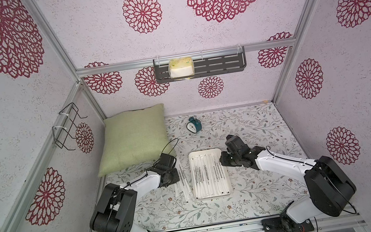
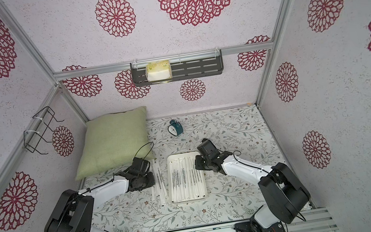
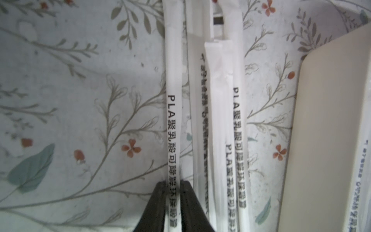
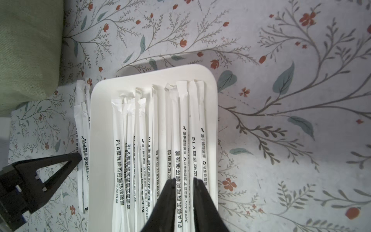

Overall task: Put the straws into the storage box
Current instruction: Pick up the straw from the center of the board, then place the straw in the storage box.

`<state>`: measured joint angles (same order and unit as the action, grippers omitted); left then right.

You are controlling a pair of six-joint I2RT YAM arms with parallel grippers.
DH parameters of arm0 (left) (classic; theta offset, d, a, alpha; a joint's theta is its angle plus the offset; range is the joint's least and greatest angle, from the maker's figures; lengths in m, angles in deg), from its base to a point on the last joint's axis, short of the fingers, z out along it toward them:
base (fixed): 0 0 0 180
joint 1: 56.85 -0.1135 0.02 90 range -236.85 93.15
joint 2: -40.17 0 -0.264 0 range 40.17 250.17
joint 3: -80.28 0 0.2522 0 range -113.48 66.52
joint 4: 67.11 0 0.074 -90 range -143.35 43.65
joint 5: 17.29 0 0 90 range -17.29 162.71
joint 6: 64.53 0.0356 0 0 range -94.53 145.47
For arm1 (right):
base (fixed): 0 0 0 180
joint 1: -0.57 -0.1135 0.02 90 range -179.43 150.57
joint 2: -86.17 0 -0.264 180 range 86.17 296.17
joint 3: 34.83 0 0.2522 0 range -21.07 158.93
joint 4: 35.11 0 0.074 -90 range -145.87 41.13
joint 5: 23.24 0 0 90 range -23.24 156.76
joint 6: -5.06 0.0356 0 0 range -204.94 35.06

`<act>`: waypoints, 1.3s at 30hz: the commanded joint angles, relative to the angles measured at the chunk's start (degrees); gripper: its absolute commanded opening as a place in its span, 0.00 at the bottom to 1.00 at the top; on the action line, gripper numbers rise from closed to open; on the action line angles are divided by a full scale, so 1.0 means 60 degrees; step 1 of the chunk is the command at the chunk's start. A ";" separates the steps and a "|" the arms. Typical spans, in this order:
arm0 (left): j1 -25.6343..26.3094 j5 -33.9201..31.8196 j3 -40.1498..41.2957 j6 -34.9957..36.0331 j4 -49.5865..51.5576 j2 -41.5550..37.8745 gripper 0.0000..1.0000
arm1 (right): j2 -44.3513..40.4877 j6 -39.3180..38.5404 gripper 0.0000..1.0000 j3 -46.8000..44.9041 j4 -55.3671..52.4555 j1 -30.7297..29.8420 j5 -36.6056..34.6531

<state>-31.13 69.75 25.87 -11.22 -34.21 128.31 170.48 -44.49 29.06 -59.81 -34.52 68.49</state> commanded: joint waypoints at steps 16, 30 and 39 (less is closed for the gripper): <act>0.0773 -0.1577 -0.0284 -0.1244 0.3438 -0.1612 0.07 | 0.0056 0.0364 0.22 0.0097 0.0947 -0.0113 0.0010; 0.2661 -0.2317 -0.2902 -0.1563 0.6434 -0.3035 0.07 | -0.0034 0.0500 0.22 0.0139 0.1018 0.0201 -0.0329; 0.3793 -0.0933 -0.5247 -0.1970 0.3185 0.0499 0.05 | -0.0775 0.0459 0.22 -0.0023 0.0758 0.0771 -0.0699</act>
<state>-10.43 61.42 -3.02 -21.55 -8.09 125.25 170.17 -41.85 28.99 -54.93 -31.59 66.48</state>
